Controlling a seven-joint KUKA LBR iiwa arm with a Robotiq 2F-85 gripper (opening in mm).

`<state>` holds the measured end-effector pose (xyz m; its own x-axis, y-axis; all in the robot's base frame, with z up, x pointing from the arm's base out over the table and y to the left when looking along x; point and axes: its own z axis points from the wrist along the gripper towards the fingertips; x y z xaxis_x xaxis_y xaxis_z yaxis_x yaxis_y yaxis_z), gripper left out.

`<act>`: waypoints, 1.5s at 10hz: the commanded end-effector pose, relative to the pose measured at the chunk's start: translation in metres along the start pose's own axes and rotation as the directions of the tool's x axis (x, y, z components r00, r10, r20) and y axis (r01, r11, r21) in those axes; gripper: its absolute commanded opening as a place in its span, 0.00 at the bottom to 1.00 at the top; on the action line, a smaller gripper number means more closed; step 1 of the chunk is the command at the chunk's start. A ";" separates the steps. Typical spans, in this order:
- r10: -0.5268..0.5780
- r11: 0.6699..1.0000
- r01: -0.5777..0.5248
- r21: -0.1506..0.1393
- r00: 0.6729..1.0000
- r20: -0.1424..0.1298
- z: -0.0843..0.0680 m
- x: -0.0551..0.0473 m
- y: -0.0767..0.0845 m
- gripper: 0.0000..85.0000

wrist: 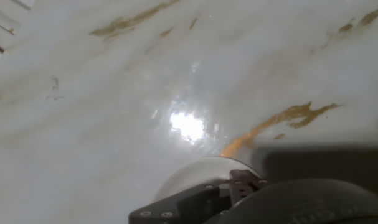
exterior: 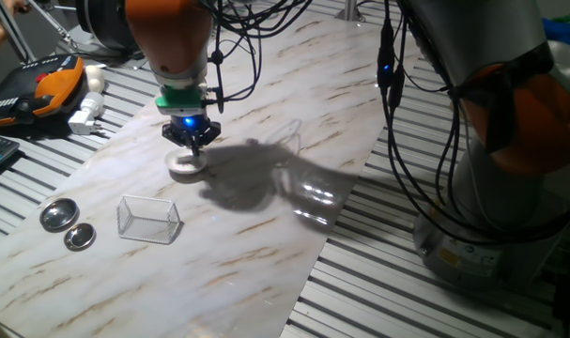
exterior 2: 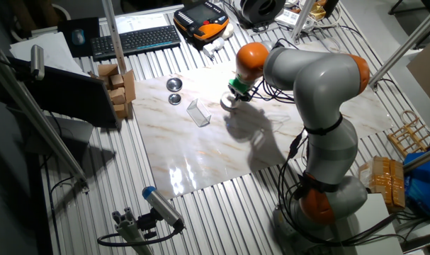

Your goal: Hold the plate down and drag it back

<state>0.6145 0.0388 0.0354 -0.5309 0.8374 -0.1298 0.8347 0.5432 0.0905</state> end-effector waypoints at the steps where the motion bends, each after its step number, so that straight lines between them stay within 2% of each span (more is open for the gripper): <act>1: -0.001 1.000 0.001 0.001 1.000 -0.002 -0.001 0.001 0.000 0.00; 4: 0.026 1.000 -0.026 -0.014 0.999 -0.031 -0.002 0.009 0.003 0.00; 6: 0.028 1.000 -0.028 -0.012 0.999 -0.018 -0.001 0.009 0.004 0.00; 9: 0.003 1.000 -0.003 -0.024 0.999 -0.033 0.003 0.009 -0.005 0.00; 13: -0.019 1.000 0.019 0.000 1.000 -0.018 -0.003 0.006 -0.012 0.00; 15: -0.005 1.000 0.005 -0.010 0.999 -0.031 -0.004 0.010 -0.008 0.00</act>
<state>0.6020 0.0433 0.0369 -0.5385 0.8367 -0.1000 0.8312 0.5469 0.1003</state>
